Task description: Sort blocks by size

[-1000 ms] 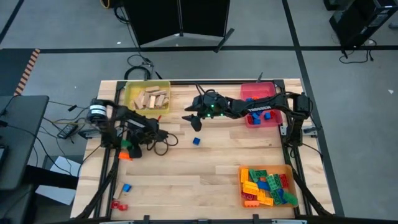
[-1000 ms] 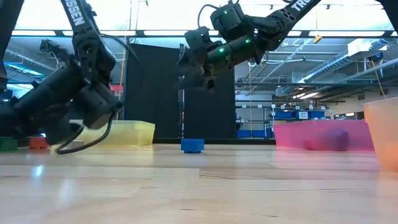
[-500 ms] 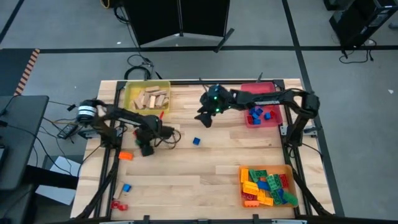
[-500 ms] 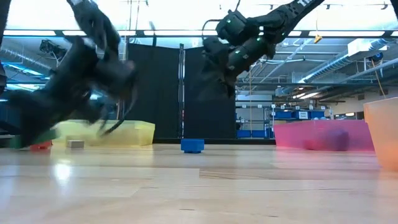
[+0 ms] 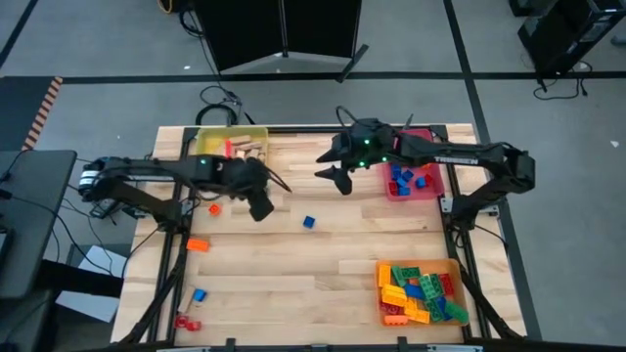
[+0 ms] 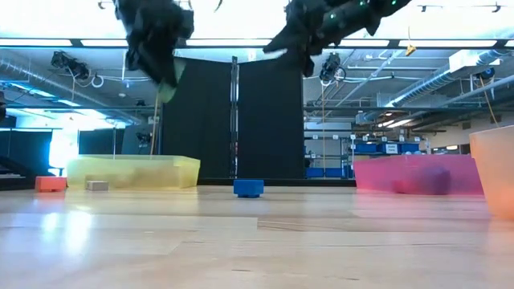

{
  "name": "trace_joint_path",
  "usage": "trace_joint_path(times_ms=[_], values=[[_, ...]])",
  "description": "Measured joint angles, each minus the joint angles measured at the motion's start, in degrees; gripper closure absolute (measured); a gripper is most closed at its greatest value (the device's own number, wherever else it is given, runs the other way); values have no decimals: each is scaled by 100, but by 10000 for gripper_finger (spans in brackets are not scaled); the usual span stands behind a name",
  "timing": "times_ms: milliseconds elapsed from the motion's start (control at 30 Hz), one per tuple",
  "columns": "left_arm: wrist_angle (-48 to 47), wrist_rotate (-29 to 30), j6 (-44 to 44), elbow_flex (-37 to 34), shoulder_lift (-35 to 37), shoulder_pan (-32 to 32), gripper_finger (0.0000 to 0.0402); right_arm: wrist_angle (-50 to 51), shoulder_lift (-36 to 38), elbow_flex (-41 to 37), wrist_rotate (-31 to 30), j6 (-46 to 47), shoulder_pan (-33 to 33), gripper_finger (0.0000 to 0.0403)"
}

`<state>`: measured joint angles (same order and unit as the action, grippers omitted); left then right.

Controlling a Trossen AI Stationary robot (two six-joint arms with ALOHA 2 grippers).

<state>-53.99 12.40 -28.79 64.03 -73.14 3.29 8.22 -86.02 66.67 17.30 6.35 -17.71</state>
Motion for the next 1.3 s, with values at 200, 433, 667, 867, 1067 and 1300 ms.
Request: trace_joint_path(times_ms=[200, 433, 667, 867, 1067, 1300], values=[[909, 167, 447, 295, 224, -2, 256, -690, -83, 0, -2, 19, 243, 159], [2417, 83, 1234, 313, 310, 7, 250, -1075, -330, -9, 42, 204, 408, 162], [2596, -31, 1396, 313, 280, 47, 248, -1749, -284, -9, 78, 309, 410, 155], [3095, -544, 1636, 306, 260, 103, 247, -2454, -284, -9, 208, 160, 502, 155], [3502, -770, 1704, 306, 251, 144, 246, -2666, -284, -7, 321, 83, 535, 157], [3745, -887, 1671, 306, 144, 201, 246, -2833, -284, -7, 410, 88, 594, 155]])
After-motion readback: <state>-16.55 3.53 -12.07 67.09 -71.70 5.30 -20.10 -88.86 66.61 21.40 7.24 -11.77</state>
